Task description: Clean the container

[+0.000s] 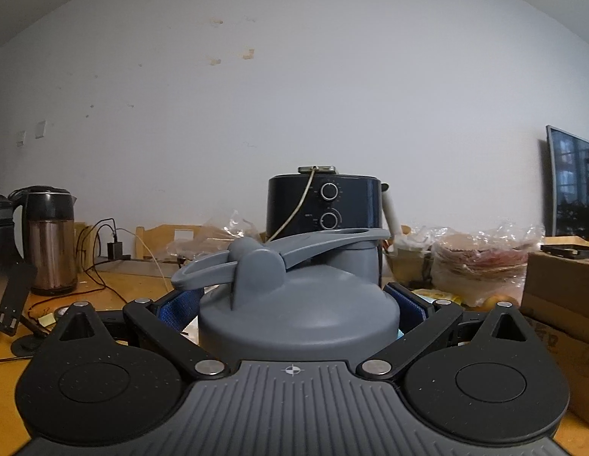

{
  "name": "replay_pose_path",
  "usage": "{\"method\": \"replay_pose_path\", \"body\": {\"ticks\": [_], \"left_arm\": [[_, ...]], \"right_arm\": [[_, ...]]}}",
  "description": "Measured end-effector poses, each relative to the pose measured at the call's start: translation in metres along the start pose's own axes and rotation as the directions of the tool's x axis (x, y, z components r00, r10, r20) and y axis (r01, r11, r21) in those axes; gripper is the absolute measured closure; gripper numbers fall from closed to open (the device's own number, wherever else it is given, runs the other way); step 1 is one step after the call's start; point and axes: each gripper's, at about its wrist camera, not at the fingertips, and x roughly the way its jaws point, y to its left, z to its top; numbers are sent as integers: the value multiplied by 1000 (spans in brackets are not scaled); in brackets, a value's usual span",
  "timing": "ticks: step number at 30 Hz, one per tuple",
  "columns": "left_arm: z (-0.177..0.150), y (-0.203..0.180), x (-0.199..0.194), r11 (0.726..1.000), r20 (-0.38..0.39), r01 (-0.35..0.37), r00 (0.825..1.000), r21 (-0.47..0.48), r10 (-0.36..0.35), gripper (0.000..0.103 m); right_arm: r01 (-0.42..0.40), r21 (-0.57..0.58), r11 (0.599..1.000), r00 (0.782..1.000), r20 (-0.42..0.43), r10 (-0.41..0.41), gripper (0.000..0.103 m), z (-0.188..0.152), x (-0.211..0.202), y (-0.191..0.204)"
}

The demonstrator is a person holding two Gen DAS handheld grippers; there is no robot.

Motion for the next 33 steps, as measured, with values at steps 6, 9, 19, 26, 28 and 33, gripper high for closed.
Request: {"method": "replay_pose_path", "body": {"ticks": [6,9,19,26,28,33], "left_arm": [[1,-1,1,1000,-14,-11,1000,-2,11,0],[1,-2,1,1000,-14,-13,1000,-6,13,0],[0,-3,0,1000,-18,-4,1000,-1,4,7],[1,-2,0,1000,-22,2,1000,2,-2,7],[1,-1,-1,1000,-20,15,1000,3,-15,7],[0,9,0,997,-13,75,997,7,-75,7]], "right_arm": [[1,3,1000,1000,0,-1,89,0,-1,0],[2,3,1000,1000,-2,-2,89,0,-1,1],[2,7,1000,1000,-4,-2,89,0,0,-1],[2,9,1000,1000,-3,-2,89,-1,-1,-1],[2,8,1000,1000,-3,-2,89,-1,-2,0],[4,11,1000,1000,-5,-4,89,0,1,-1]]}}
